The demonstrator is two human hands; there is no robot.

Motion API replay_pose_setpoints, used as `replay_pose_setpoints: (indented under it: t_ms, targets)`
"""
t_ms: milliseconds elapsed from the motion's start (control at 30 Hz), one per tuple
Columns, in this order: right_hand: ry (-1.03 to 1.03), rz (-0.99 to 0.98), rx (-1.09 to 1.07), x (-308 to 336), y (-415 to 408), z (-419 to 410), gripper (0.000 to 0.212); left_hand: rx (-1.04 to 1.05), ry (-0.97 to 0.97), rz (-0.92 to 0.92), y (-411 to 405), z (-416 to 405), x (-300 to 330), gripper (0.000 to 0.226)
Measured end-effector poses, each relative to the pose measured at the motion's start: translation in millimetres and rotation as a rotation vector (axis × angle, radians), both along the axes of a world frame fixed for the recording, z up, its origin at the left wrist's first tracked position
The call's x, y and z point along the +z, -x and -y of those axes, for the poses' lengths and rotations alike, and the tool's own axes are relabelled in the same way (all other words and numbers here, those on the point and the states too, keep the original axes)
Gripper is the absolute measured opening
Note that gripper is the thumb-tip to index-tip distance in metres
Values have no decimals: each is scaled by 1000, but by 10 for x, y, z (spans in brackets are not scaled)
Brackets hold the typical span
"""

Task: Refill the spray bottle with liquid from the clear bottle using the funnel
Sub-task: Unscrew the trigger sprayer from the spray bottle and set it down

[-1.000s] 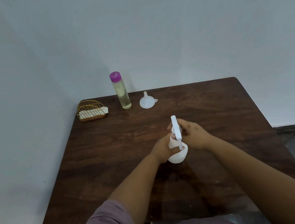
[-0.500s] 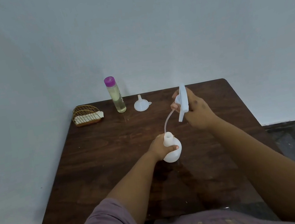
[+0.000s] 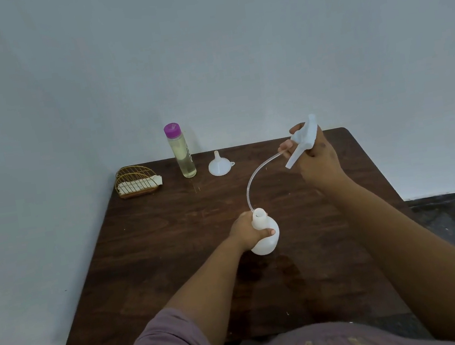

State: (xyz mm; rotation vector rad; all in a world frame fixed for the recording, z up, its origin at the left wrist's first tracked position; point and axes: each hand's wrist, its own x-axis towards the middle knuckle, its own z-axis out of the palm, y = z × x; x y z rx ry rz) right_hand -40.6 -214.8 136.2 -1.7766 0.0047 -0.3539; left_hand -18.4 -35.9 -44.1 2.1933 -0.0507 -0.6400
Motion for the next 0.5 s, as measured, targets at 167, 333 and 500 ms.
replay_pose_setpoints:
  t_ms: [167, 333, 500]
  targets:
    - [-164, -75, -24, -3, -20, 21, 30, -6, -19, 39, 22, -16, 33, 72]
    - [-317, -154, -35, 1, -38, 27, 32, -28, -69, 69, 21, -51, 78, 77]
    - [-480, -208, -84, 58, -49, 42, 29, -42, -43, 124, 37, -53, 154, 76]
